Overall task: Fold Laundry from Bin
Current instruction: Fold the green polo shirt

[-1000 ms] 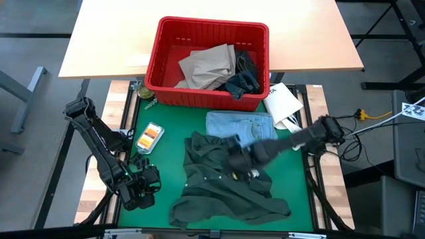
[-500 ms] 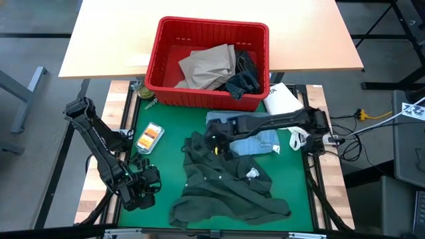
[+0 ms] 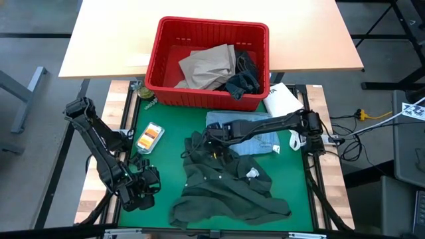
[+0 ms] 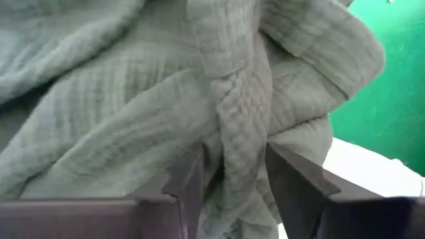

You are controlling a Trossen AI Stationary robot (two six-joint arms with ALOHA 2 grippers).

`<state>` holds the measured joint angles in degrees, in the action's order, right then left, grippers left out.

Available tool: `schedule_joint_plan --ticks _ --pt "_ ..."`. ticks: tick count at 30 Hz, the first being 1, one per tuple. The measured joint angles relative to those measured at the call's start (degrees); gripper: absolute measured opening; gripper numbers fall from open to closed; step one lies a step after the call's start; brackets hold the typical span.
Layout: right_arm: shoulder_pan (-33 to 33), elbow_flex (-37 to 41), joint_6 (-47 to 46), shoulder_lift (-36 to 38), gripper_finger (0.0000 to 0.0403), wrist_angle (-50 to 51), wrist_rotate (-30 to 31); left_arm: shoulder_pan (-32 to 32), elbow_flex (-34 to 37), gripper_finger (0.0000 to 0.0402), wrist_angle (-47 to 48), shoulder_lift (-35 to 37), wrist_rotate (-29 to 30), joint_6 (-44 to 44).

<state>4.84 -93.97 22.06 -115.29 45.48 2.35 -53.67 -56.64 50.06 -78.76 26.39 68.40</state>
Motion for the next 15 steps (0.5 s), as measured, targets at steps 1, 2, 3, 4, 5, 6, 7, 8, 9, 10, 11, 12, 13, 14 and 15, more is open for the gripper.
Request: schedule_joint_plan --ticks 1,2,3,4,5,6,7,8,9,10,11,12,13,14,15 --pt "0.0 0.0 0.0 0.2 0.0148 -0.2 0.0 0.0 0.0 0.0144 0.0 0.0 0.0 0.0" --pt "0.0 0.0 0.0 0.3 0.0141 -0.2 0.0 0.0 0.0 0.0144 0.0 0.0 0.0 0.0" --pt "0.0 0.0 0.0 0.4 0.0135 -0.2 0.0 0.0 0.0 0.0144 0.0 0.0 0.0 0.0" --pt "0.0 0.0 0.0 0.4 0.0128 -0.1 0.1 0.0 0.0 0.0144 0.0 0.0 0.0 0.0" --pt "0.0 0.0 -0.1 0.3 0.0122 0.1 0.4 0.0 0.0 0.0144 0.0 0.0 0.0 0.0" --pt "0.0 0.0 -0.1 0.0 0.0116 0.0 0.9 0.0 0.0 0.0144 0.0 0.0 0.0 0.0" --pt "0.0 0.0 -0.1 0.0 0.0110 0.1 1.2 0.0 0.0 0.0144 0.0 0.0 0.0 0.0" --pt "0.0 0.0 -0.1 -0.1 0.0104 0.3 1.4 0.0 0.0 0.0144 0.0 0.0 0.0 0.0" --pt "0.0 0.0 -0.1 -0.1 0.0097 0.6 1.5 0.0 0.0 0.0144 0.0 0.0 0.0 0.0" --pt "0.0 0.0 -0.1 -0.1 0.0088 0.6 1.6 0.0 0.0 0.0144 0.0 0.0 0.0 0.0" --pt "0.0 0.0 -0.1 -0.1 0.0079 0.6 1.6 0.0 0.0 0.0144 0.0 0.0 0.0 0.0" --pt "0.0 0.0 -0.1 -0.1 0.0070 0.6 1.6 0.0 0.0 0.0144 0.0 0.0 0.0 0.0" --pt "0.0 0.0 -0.1 -0.1 0.0058 0.6 1.6 0.0 0.0 0.0144 0.0 0.0 0.0 0.0" --pt "0.0 0.0 -0.1 -0.1 0.0046 0.6 1.6 0.0 0.0 0.0144 0.0 0.0 0.0 0.0" --pt "0.0 0.0 -0.1 -0.1 0.0034 0.6 1.6 0.0 0.0 0.0144 0.0 0.0 0.0 -0.1"
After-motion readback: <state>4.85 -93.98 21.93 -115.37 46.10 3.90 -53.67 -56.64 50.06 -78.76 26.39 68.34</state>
